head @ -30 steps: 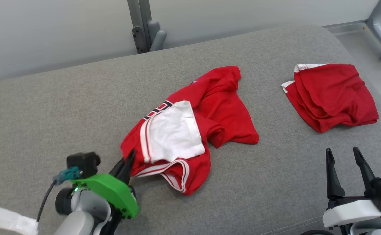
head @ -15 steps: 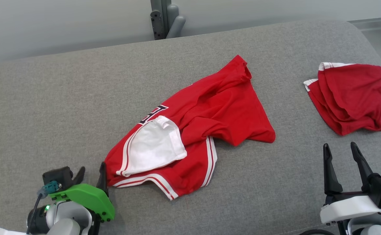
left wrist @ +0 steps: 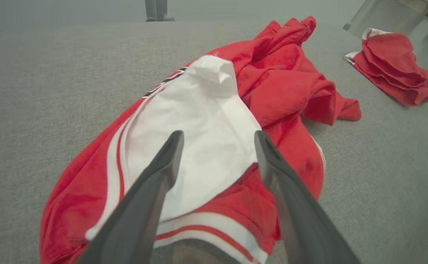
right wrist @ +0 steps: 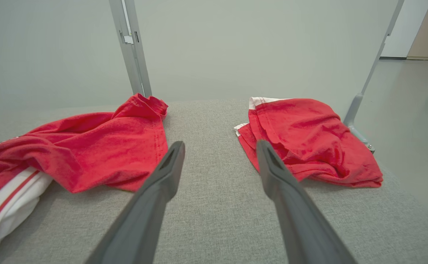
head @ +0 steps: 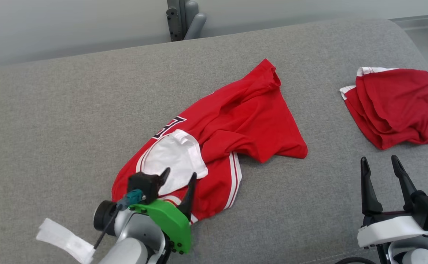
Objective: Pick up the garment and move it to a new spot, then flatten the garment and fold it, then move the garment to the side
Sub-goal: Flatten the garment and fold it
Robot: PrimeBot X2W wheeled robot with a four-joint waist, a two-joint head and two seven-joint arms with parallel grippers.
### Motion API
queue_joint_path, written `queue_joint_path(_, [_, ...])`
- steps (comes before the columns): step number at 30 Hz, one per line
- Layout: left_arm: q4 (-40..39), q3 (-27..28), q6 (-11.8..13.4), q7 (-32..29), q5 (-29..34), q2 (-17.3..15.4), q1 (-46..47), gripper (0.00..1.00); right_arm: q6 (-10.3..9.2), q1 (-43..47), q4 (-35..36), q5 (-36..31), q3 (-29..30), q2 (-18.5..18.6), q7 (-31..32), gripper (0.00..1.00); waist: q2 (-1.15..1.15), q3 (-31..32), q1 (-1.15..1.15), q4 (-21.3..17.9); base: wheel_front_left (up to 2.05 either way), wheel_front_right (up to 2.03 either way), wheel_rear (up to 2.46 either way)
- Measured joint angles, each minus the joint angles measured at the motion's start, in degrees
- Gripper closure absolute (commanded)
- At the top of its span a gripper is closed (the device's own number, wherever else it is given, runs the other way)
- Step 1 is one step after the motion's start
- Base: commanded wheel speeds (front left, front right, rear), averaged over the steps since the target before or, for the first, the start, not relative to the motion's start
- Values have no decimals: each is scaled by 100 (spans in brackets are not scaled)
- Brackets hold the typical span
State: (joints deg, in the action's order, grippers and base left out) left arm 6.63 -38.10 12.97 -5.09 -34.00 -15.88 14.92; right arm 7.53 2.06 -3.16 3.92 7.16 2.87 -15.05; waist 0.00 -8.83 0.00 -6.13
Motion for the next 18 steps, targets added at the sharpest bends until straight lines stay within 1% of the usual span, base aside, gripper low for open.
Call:
queue_joint_path(2, [198,-127,-83,-89,25,120,54,0,0,-24,-7,13,-21,1,0,0,0,-8,0,-59,0,0,0])
queue_joint_path(5, [555,-236,-138,-147,64,182,175,0,0,-23,-21,47,-3,1,0,0,0,-15,0,-154,0,0,0])
queue_joint_path(8, [882,-286,-203,-164,102,178,321,0,0,-20,-36,104,59,1,0,0,0,-31,0,-244,0,0,0])
queue_joint_path(11, [1183,-361,-342,-197,146,149,450,0,0,-5,-54,121,74,2,0,0,0,-46,0,-315,0,0,0])
queue_joint_path(13, [1291,-368,-383,-189,142,153,478,0,0,-5,-73,149,81,0,0,0,0,-53,0,-358,0,0,0])
queue_joint_path(14, [1340,-363,-390,-180,136,155,489,27,0,-5,-77,156,83,1,0,0,0,-53,0,-375,0,0,0])
queue_joint_path(15, [1381,-366,-396,-160,130,159,499,51,0,-5,-81,160,85,1,0,0,0,-51,0,-392,0,0,0])
queue_joint_path(17, [1414,-361,-414,-136,125,164,510,71,0,-5,-87,165,85,1,0,0,0,-36,0,-413,0,0,0])
queue_joint_path(18, [1417,-357,-414,-126,120,164,511,84,0,-2,-90,167,83,1,0,0,0,-26,0,-419,0,0,0])
